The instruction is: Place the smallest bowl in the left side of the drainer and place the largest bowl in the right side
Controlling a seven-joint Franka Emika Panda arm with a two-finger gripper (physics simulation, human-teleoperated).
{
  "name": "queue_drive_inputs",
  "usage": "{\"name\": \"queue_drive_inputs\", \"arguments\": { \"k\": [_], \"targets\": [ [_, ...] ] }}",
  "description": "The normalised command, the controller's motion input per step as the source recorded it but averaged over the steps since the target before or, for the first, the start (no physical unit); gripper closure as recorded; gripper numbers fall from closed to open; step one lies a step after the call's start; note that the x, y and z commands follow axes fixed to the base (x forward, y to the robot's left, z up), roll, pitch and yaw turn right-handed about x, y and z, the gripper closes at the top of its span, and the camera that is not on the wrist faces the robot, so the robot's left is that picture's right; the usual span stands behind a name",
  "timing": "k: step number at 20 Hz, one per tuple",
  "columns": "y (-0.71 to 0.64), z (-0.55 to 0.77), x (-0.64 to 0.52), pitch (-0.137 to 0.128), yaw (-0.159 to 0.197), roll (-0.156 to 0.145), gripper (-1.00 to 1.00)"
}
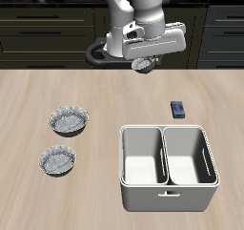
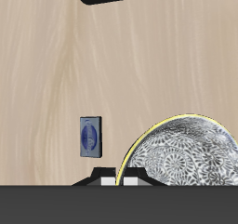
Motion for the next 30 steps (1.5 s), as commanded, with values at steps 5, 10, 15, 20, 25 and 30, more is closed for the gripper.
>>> {"name": "queue_drive_inputs", "arguments": {
  "k": [5, 10, 15, 20, 25, 30],
  "targets": [
    [0.28, 0.20, 0.11, -0.023, 0.015, 0.018, 1.00],
    [0.31, 0.28, 0.21, -0.029, 0.000, -0.007, 1.00],
    [0.20, 0.12, 0.27, 0.006, 0.005, -0.025, 1.00],
    [0.12, 0.17, 0.25, 0.019, 0.000, -0.010, 1.00],
    [0.07, 0.21, 0.32, -0.057, 0.052, -0.014, 1.00],
    [-0.01, 0.18, 0.34, -0.030, 0.008, -0.032, 1.00]
  ]
}}
